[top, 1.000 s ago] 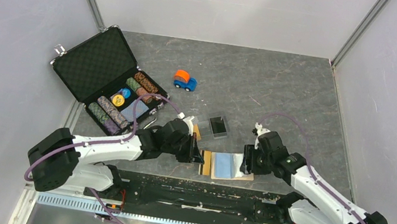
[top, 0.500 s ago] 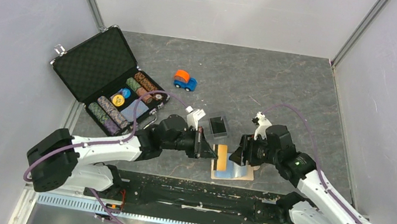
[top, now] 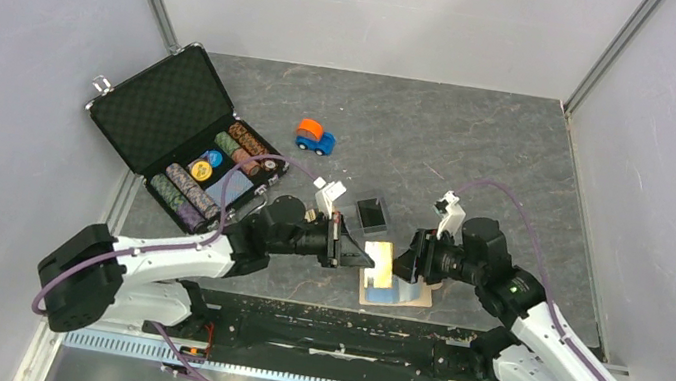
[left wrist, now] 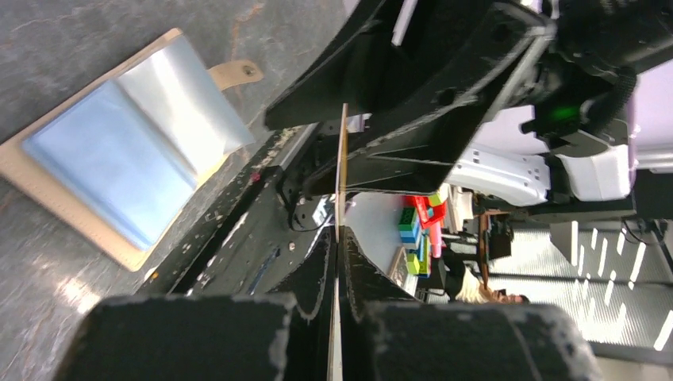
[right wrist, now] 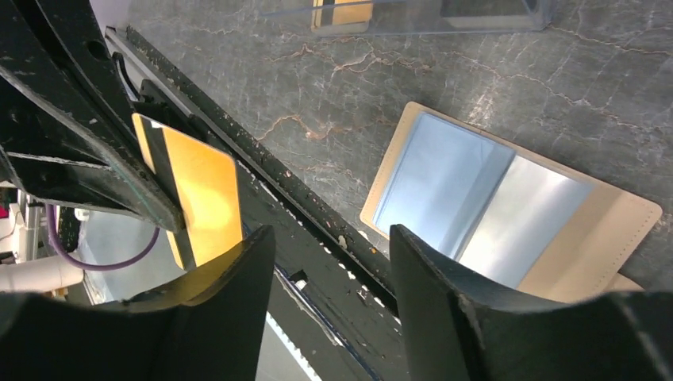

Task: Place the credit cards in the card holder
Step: Insert the credit card into the card holder.

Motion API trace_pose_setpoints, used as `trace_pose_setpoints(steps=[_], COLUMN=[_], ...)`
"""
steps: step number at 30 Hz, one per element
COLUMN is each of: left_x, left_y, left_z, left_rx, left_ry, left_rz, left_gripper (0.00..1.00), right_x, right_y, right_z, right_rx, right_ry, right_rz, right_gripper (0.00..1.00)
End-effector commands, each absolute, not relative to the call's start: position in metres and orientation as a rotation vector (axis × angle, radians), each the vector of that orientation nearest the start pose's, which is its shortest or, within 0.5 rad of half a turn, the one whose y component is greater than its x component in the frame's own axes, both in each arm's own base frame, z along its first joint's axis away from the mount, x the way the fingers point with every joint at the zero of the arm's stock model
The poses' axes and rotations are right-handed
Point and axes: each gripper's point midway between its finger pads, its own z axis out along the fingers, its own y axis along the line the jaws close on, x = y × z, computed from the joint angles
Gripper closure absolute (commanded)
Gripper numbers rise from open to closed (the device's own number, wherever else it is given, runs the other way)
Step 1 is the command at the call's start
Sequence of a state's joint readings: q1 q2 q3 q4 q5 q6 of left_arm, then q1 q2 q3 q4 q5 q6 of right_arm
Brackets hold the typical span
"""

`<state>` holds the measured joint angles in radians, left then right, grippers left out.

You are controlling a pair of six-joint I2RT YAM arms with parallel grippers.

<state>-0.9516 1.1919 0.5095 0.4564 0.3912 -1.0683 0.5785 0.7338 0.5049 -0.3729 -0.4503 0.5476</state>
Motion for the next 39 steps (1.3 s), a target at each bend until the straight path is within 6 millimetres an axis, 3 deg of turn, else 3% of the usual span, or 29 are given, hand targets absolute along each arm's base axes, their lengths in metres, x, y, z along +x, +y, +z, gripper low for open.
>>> trace_pose_setpoints(steps=[1, 5, 8, 14, 19, 28, 31, 32, 35, 39], left_x=[0.136, 0.142, 0.139, 0.125, 0.118, 0.119, 0.119, 0.12, 0.122, 0.125], left_y=[-0.339, -0.326, -0.332, -0.348, -0.352, -0.348, -0.348, -0.348, -0.347, -0.346], left_z=[0.17, 0.159, 0.169, 0.198, 0.208, 0.204, 0.203, 0.202, 0.199, 0.193], left_rx=[0.157, 0.126, 0.162, 0.26, 0.296, 0.262, 0.254, 0.248, 0.232, 0.209], left_ry=[2.24, 2.313, 2.273, 2.128, 2.069, 2.061, 2.064, 2.066, 2.066, 2.082], left_rz=[-1.505, -1.352, -1.418, -1.646, -1.737, -1.733, -1.73, -1.727, -1.721, -1.696], left_gripper=[0.98, 0.98, 0.98, 0.98, 0.98, 0.98, 0.96, 0.93, 0.78, 0.38], right_x=[0.158, 0.159, 0.154, 0.149, 0.143, 0.128, 0.126, 0.125, 0.124, 0.131], right_y=[0.211, 0.21, 0.219, 0.229, 0.236, 0.247, 0.247, 0.247, 0.247, 0.242], right_z=[0.173, 0.18, 0.177, 0.173, 0.179, 0.21, 0.213, 0.213, 0.21, 0.196], right_rx=[-0.318, -0.314, -0.332, -0.35, -0.383, -0.417, -0.417, -0.421, -0.42, -0.404], right_ry=[2.21, 2.182, 2.174, 2.157, 2.114, 1.951, 1.932, 1.93, 1.939, 1.989], right_rz=[1.077, 1.08, 1.161, 1.252, 1.338, 1.542, 1.564, 1.566, 1.564, 1.478], right_gripper=[0.4, 0.31, 0.27, 0.3, 0.45, 0.77, 0.95, 1.0, 1.0, 1.0])
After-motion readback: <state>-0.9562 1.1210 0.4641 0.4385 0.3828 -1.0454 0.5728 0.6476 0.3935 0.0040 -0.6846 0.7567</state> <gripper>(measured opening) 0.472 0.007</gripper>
